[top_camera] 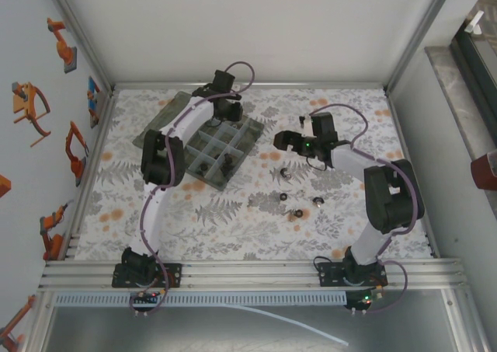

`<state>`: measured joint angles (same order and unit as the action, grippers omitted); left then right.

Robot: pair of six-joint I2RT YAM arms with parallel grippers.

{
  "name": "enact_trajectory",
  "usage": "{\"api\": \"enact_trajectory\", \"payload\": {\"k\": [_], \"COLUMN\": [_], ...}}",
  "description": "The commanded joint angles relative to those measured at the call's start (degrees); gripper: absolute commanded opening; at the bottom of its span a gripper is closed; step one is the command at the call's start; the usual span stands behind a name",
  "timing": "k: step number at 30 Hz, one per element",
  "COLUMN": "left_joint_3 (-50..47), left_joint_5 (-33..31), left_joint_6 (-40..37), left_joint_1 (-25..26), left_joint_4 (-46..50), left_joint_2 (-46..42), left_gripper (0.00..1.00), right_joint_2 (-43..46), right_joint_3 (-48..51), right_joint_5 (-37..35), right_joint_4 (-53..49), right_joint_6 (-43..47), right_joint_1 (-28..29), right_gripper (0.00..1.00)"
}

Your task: Sort the screws and nuts into containers

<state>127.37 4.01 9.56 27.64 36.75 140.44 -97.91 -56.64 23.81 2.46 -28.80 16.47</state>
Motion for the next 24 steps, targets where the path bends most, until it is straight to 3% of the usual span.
{"api": "enact_trajectory", "payload": {"k": [1,6,11,21,24], "left_joint_3": [1.0,-3.7,-14.6,-24.9,-24.8], "left_joint_5": [-0.2,0.7,2.0,-1.4,-5.8], "left_joint_6": [-1.8,-1.2,-1.4,-6.2,-8.6], "left_joint_1": [-1.0,-0.7,-0.5,0.0,1.4], "left_joint_4": [0.3,-0.7,-9.0,-7.5,-6.4], "left_joint_2": [-2.9,-5.0,-11.6,-20.4,-20.7], "left_gripper": [0.22,0.22,0.22,0.22,0.22], "right_joint_2": [1.2,2.0,1.8,-0.4,-2.7], "right_joint_3": [-1.2,-1.8,-2.1,-4.2,-6.1], "right_joint_5": [-1.0,-1.5,-2.8,-4.2,-3.4], "right_joint_4": [-1.0,-1.5,-2.6,-1.7,-0.5], "right_joint_6": [-1.1,-1.3,-0.8,-1.2,-3.0], "right_joint_1": [-0.1,0.1,0.0,0.0,0.0], "right_gripper": [0.97,0.97,0.97,0.97,0.97]}}
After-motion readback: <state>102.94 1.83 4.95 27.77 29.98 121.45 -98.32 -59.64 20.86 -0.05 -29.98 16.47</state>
